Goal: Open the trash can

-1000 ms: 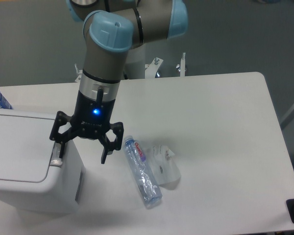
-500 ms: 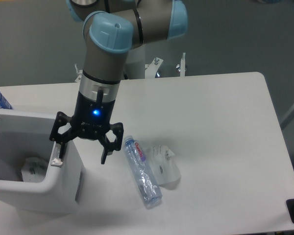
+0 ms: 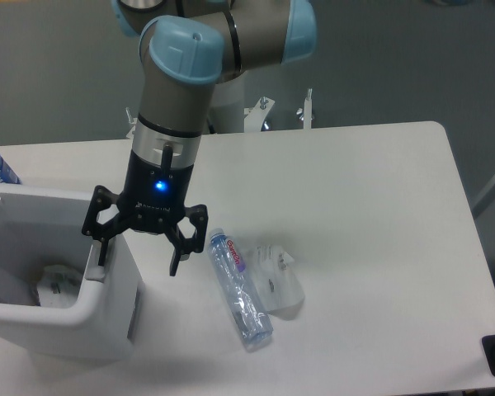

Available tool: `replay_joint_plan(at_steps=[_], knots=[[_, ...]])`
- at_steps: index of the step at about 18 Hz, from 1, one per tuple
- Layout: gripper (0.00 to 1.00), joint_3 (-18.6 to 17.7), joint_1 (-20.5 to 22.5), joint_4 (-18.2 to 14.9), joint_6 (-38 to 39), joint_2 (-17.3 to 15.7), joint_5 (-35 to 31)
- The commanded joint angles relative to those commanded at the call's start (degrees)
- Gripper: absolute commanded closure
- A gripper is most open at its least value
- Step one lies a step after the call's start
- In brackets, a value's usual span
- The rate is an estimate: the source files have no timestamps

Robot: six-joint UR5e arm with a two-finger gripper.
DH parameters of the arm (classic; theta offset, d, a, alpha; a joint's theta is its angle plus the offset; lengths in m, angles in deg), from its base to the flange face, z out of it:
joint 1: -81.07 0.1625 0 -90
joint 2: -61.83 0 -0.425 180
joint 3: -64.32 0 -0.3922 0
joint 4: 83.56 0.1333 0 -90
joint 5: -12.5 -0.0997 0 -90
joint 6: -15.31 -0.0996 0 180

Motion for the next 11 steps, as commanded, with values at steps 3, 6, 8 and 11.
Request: replay_joint_plan(at_steps=[3, 6, 8, 11], knots=[[0.0, 0.4, 3.1, -0.1, -5.6, 0.3, 0.0], [0.0, 0.0, 6.8, -0.3, -11.9, 0.6, 0.0], [0.0, 0.4, 7.3, -0.3, -15.2, 0.8, 0.0], [0.0, -0.2, 8.7, -0.5, -20.9, 1.0, -0.1]])
